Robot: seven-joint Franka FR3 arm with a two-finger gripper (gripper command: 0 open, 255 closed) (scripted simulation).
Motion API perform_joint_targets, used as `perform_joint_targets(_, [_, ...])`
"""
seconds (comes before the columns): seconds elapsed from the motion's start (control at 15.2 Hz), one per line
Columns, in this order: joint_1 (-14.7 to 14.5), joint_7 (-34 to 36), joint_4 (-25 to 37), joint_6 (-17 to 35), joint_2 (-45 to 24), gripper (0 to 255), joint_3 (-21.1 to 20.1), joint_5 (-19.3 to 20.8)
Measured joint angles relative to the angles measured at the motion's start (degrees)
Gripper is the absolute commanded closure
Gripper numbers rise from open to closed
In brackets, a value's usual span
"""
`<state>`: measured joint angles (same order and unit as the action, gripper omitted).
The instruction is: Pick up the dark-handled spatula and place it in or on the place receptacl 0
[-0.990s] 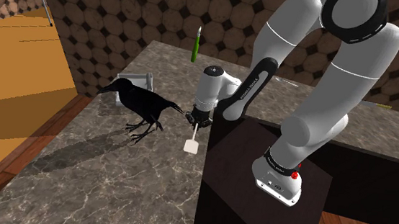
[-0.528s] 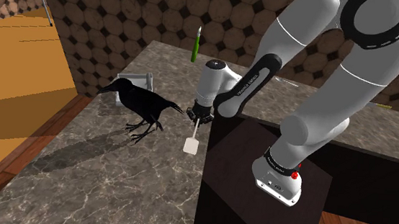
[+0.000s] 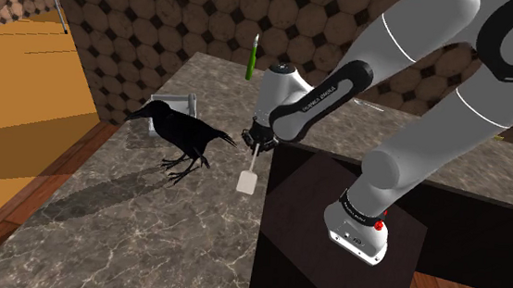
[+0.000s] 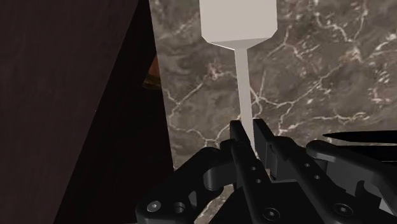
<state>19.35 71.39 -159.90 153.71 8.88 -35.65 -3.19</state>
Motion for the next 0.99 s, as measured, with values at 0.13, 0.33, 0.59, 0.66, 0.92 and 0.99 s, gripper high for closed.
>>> perform_joint_targets(0.13, [-0.98, -1.74, 0.15, -2.03, 2.11, 255, 0.77, -2.14])
perform_joint_targets(0.33, [-2.25, -3.66, 0.6, -5.21, 5.06, 255, 1.86, -4.45])
perform_joint_targets(0.59, [-3.59, -5.45, 1.39, -9.46, 8.74, 255, 3.22, -6.51])
perform_joint_targets(0.66, [-3.98, -5.79, 1.58, -10.63, 9.77, 255, 3.53, -6.99])
perform_joint_targets(0.92, [-5.09, -6.74, 2.71, -15.15, 13.28, 255, 4.67, -8.22])
perform_joint_targets(0.99, [-5.25, -7.01, 2.97, -16.1, 13.98, 255, 4.99, -8.39])
